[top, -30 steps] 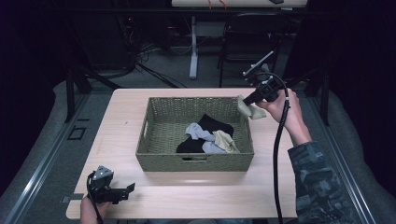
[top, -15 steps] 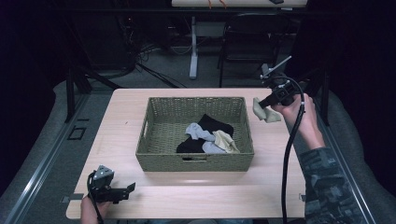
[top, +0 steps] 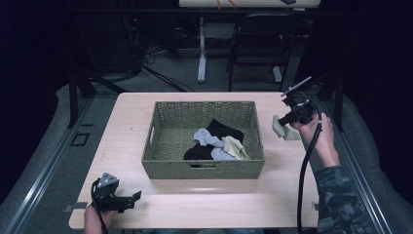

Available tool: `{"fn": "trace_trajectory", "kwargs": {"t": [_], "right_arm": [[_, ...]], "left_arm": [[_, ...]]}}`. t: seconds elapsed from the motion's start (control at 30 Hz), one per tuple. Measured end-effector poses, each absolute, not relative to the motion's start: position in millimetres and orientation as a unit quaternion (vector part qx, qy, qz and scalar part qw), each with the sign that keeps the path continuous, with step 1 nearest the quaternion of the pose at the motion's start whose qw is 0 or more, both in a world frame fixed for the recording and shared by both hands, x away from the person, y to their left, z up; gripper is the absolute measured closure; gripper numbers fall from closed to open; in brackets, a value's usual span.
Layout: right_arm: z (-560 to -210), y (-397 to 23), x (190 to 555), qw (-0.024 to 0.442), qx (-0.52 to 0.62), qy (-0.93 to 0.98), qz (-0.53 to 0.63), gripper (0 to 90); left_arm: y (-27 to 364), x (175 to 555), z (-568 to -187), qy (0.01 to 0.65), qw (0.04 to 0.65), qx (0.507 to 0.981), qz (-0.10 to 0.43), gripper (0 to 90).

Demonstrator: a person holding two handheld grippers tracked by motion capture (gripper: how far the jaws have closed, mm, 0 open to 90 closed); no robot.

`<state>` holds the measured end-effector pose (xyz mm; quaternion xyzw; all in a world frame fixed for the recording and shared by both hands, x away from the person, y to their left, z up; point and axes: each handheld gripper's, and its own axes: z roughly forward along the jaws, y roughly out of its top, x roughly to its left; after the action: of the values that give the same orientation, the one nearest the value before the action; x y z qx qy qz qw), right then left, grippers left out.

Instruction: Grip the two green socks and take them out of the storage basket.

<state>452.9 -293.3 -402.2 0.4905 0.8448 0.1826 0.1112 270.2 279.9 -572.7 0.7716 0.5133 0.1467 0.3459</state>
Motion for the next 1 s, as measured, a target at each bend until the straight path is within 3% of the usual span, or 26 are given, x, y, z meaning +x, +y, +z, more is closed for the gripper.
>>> {"fn": "trace_trajectory", "kwargs": {"t": [0.53,0.87,0.93,0.97,1.0], "right_arm": [[-494.8,-292.8,458.4,0.062,0.510,0.845,0.146,85.9],[-519.5,-293.1,463.0,0.025,0.520,0.843,0.136,84.4],[-514.5,-294.0,461.5,0.029,0.523,0.839,0.146,74.8],[-514.5,-294.0,461.5,0.029,0.523,0.839,0.146,74.8],[-511.7,-295.2,461.5,0.031,0.521,0.840,0.146,66.9]], "left_arm": [[280.6,270.3,-573.1,0.512,0.347,0.773,0.144,0.2],[280.8,270.1,-572.8,0.513,0.348,0.772,0.144,0.2],[280.8,270.3,-573.0,0.513,0.347,0.772,0.144,0.2],[280.6,270.3,-573.0,0.513,0.348,0.772,0.143,0.2],[280.5,270.3,-572.9,0.512,0.348,0.772,0.144,0.2]]}}
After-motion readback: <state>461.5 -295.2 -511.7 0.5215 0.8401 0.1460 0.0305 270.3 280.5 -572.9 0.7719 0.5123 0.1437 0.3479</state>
